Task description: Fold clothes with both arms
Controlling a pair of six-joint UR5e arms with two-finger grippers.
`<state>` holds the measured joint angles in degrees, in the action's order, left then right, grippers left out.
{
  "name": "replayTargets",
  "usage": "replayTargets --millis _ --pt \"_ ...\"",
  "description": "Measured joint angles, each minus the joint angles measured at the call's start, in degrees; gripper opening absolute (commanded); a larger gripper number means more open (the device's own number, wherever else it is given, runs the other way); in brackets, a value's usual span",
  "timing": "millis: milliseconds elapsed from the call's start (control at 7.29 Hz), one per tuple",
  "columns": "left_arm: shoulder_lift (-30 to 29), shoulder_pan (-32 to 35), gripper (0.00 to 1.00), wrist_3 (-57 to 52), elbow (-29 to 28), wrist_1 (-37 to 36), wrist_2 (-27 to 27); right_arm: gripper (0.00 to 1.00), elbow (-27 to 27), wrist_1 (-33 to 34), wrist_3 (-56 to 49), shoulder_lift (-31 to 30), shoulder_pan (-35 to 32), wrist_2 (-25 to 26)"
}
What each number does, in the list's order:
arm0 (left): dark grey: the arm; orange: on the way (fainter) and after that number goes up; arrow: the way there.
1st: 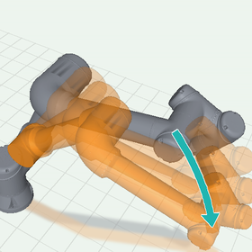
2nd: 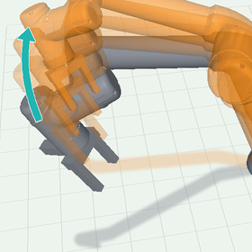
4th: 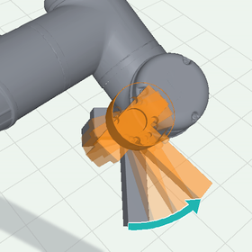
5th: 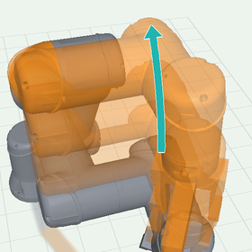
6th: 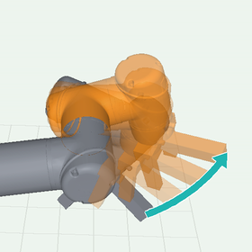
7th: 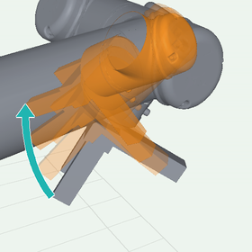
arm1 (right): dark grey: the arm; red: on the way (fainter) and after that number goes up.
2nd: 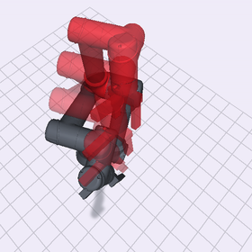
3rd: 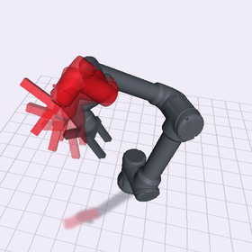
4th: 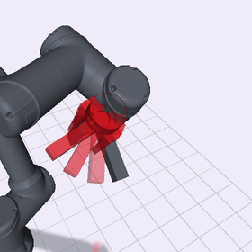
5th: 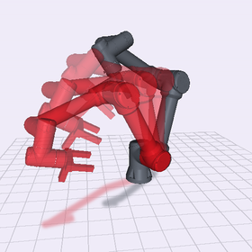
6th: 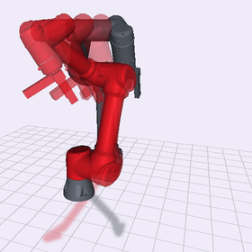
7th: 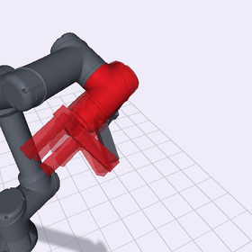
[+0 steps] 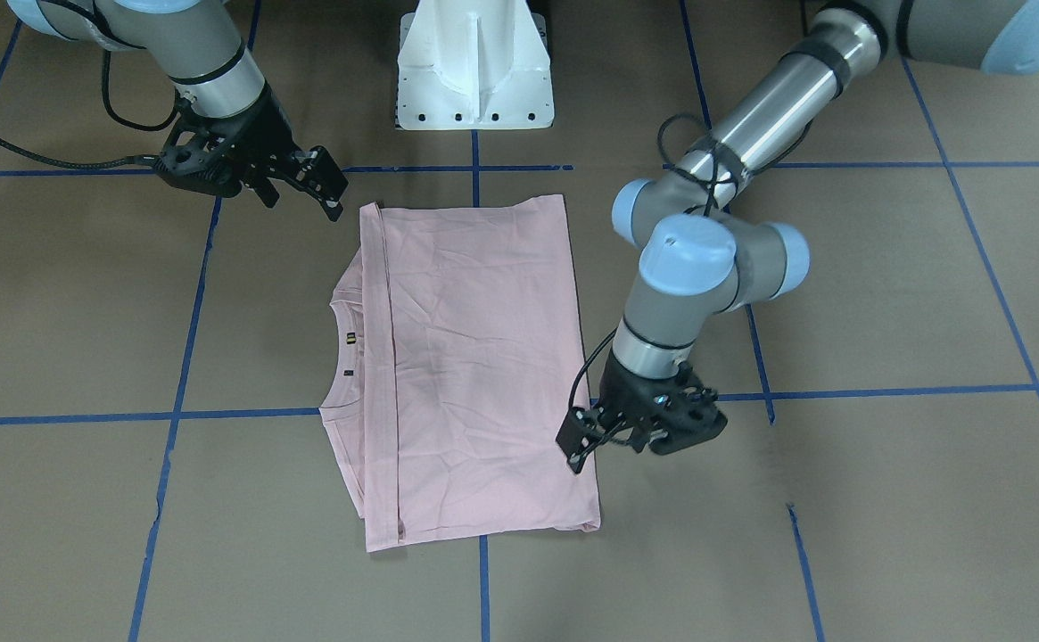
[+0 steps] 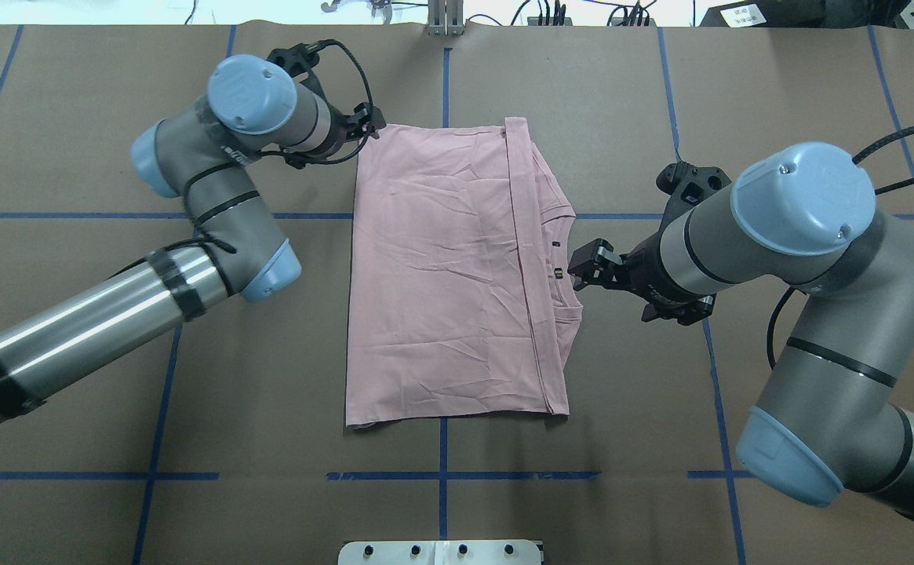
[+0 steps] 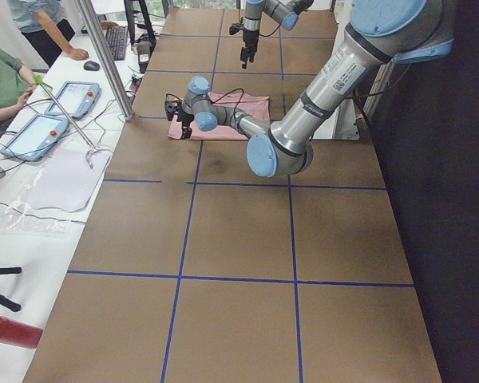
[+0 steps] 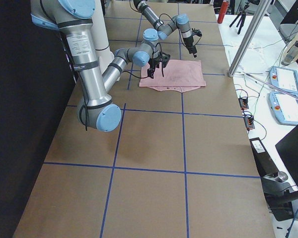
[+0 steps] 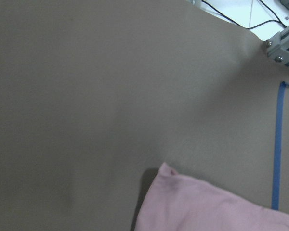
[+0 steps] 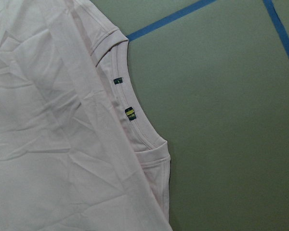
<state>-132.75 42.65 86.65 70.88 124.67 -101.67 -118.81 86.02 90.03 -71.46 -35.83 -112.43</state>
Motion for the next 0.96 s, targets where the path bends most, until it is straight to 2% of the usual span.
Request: replayTargets --millis 274,411,685,960 --pt "9.0 -3.8 1.0 5.4 17.9 -11.6 -0.6 1.0 0.7 -1.8 -0.1 0.2 -0.6 0.0" --pt "11.5 -7.4 1.0 9.7 24.0 -17.3 0.4 1.0 0.8 -2.0 -0.1 0.2 -0.7 0.0" --pt "13.3 -16.0 1.0 19.3 30.4 -25.8 4.3 1.0 0.9 -2.2 -0.1 0.1 -0.8 -0.1" --pt "13.8 -22.1 1.0 26.5 32.2 -29.0 6.6 1.0 0.7 -2.2 0.0 0.0 -0.8 -0.1"
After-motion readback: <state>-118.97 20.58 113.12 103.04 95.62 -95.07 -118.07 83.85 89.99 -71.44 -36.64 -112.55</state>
